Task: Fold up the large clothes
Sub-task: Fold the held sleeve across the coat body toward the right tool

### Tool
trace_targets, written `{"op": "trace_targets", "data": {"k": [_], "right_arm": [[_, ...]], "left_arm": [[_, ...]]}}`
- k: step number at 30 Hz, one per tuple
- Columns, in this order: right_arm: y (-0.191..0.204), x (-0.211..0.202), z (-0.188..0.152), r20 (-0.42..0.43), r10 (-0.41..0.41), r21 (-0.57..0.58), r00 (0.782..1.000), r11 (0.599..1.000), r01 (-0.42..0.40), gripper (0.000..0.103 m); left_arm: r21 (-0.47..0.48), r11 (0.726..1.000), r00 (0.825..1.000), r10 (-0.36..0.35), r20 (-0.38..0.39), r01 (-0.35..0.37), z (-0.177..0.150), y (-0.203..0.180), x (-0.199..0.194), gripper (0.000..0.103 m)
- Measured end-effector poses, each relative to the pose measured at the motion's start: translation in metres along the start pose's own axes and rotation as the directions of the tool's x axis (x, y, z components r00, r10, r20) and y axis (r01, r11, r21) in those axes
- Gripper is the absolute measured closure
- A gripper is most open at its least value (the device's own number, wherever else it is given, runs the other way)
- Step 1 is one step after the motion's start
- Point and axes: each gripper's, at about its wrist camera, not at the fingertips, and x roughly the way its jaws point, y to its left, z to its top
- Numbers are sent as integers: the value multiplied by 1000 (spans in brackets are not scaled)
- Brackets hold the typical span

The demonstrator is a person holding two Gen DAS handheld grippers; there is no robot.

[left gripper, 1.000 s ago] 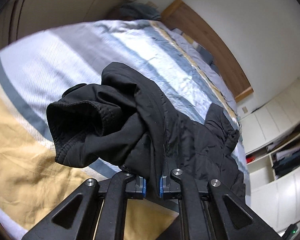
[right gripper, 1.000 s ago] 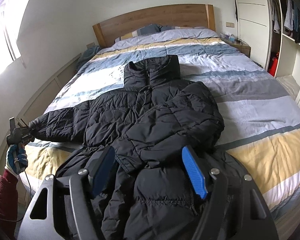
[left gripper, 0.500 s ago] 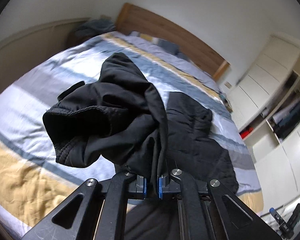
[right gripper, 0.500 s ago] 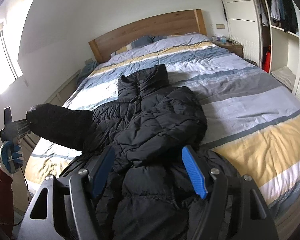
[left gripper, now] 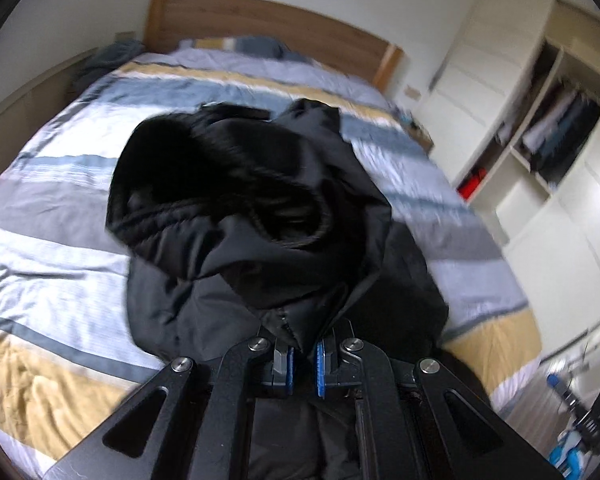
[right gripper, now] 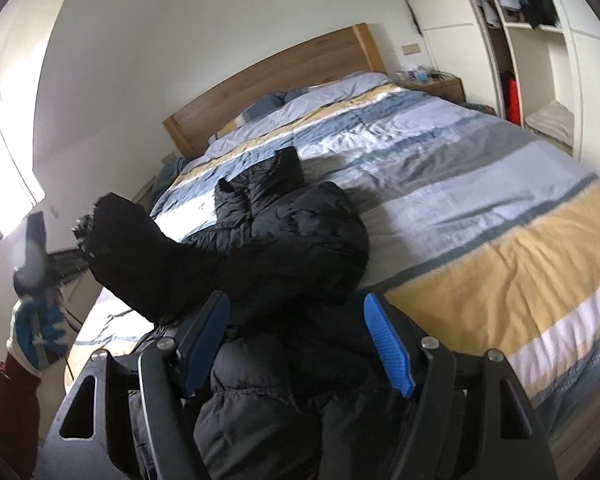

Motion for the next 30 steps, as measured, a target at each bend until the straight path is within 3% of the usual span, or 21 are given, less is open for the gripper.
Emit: {"op": "trace_targets", "data": {"k": [7,17,19,23,27,30], "right_arm": [[-34,-5,-7,-12,-26,51,1000,998,26,34],[-43,8,-16,-55,-27,54,998,998,30,34],[-41,11,-17,-63,-25,52,998,998,28,34],[-30,18,-18,-79,-13,27,997,1000,15,34],[-15,23,-17,-94,-8,-17,996,1000,7,34],[-1,30,-16,-106,2,-51,994,999,-7,34]], "left_arm": [[79,997,993,33,-113,-24,-36,-41,61,96],[133,990,976,78,-205,-51,-72,-52,106,93],[132,991,976,56,-208,-29,-77,-52,105,89],[98,993,977,-44,-208,66,-77,-56,92,56],[140,980,972,-113,-205,143,-76,-68,72,51],[172,973,976,-125,-180,156,-74,-69,53,48]]}}
